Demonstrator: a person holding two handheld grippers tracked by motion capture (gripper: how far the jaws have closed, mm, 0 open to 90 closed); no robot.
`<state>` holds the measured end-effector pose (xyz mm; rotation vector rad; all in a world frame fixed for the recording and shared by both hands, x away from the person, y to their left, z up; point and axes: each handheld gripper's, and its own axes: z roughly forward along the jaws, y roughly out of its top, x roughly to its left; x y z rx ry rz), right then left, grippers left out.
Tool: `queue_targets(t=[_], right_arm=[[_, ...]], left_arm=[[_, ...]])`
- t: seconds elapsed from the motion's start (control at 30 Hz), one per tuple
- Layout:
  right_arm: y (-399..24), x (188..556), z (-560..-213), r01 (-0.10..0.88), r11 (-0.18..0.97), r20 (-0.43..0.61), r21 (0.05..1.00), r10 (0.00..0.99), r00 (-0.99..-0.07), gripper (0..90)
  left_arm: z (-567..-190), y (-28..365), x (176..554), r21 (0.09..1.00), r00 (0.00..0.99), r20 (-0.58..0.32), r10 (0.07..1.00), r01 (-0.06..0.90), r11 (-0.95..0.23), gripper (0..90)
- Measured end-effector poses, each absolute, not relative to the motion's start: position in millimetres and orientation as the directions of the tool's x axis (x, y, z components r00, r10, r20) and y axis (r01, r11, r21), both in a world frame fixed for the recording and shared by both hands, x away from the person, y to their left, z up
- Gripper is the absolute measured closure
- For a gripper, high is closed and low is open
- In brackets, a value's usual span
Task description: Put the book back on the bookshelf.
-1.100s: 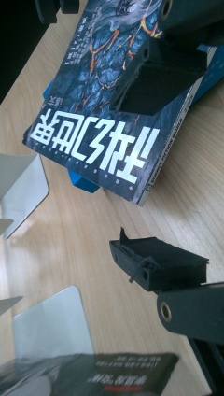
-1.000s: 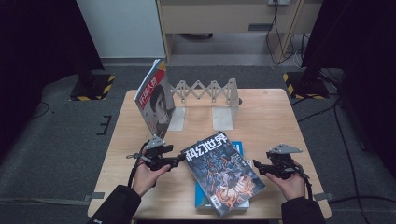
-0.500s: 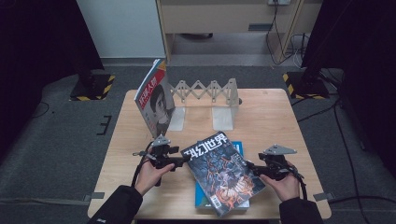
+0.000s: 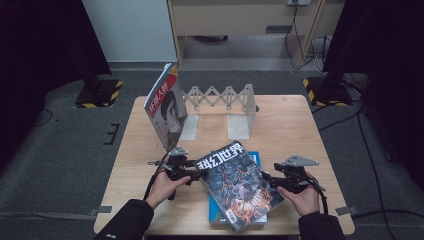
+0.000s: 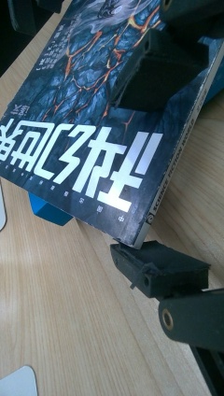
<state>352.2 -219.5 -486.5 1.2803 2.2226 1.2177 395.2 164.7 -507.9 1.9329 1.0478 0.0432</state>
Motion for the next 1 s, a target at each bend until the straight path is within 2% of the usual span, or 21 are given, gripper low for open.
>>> queue_targets(t=[0.37,0.77,1.0], right_arm=[[-211,353,-489,0.56,0.276,0.13,0.781,0.806,-0.578,35.3],[-210,354,-494,0.553,0.282,0.121,0.784,0.805,-0.581,36.4],[-211,353,-492,0.549,0.291,0.105,0.783,0.809,-0.579,34.5]], left_arm=[[-510,166,399,0.709,0.623,-0.401,0.671,0.676,-0.203,25.6],[-499,175,386,0.67,0.597,-0.421,0.683,0.712,-0.209,39.2],[-502,174,387,0.681,0.621,-0.405,0.671,0.695,-0.232,36.7]])
